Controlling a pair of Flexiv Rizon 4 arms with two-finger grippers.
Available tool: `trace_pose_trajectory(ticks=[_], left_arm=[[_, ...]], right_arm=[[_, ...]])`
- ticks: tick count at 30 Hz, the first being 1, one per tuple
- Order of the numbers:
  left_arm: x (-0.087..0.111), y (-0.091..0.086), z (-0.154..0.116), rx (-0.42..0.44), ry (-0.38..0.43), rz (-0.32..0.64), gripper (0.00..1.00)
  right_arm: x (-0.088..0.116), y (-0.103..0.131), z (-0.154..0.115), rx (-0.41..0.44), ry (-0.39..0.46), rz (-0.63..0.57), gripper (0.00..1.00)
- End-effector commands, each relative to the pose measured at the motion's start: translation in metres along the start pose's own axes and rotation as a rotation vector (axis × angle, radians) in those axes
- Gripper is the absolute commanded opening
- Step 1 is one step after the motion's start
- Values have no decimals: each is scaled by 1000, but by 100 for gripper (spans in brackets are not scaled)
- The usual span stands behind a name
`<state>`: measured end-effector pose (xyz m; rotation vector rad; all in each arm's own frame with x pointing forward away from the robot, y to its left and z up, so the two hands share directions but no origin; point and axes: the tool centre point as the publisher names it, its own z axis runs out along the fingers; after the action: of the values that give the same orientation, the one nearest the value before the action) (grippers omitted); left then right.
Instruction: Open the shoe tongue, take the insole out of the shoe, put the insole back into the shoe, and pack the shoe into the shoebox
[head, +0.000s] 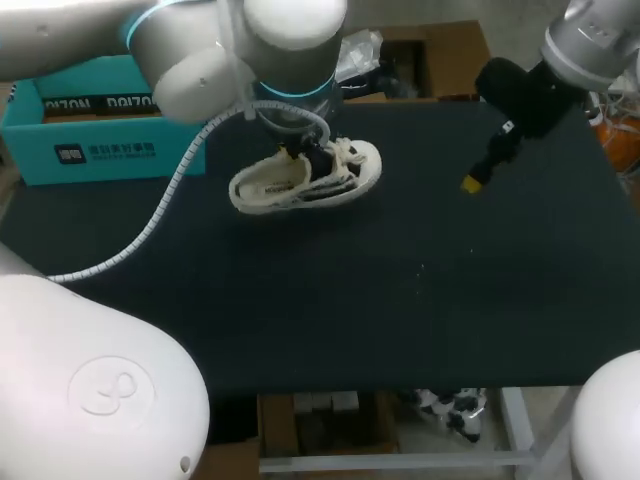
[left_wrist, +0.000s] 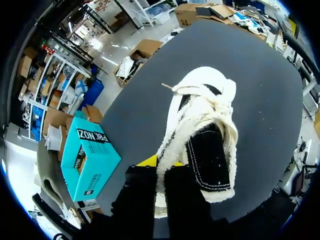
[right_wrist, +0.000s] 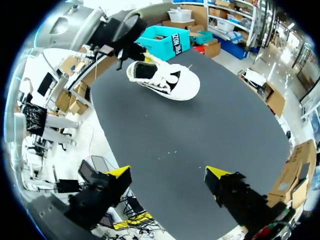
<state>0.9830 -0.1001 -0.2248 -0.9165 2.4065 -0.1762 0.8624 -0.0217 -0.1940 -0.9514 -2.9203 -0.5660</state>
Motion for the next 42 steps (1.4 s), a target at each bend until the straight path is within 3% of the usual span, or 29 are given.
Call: trace_pose_trajectory(ticks=[1, 5, 12, 18, 22, 25, 31, 38, 42], left_arm=[[-23, 8, -14, 165, -97, 111, 0], [-60, 4, -10, 192, -112, 128, 0], [-145, 4, -19, 266, -153, 145, 0], [-222, -1, -38, 286, -205, 164, 0], [-266, -4, -36, 296, -220, 174, 0], [-291, 0, -25, 296, -227, 179, 0], [-327, 15, 6, 269, -230, 184, 0], [-369, 42, 45, 231, -219, 155, 0], [-382, 61, 69, 207, -214, 140, 0]], right_arm=[[-14, -15, 8, -107, -62, -225, 100], [-23, -11, 12, -20, -89, -262, 100], [-23, -11, 12, -20, -89, -262, 100], [-23, -11, 12, -20, -89, -262, 100], [-23, -11, 12, -20, -89, -262, 100], [-23, -11, 12, -20, -89, -262, 100], [-21, 8, 22, 80, -100, -446, 100], [-20, 8, 25, 114, -100, -478, 100], [-16, 6, 24, 96, -158, -502, 100]])
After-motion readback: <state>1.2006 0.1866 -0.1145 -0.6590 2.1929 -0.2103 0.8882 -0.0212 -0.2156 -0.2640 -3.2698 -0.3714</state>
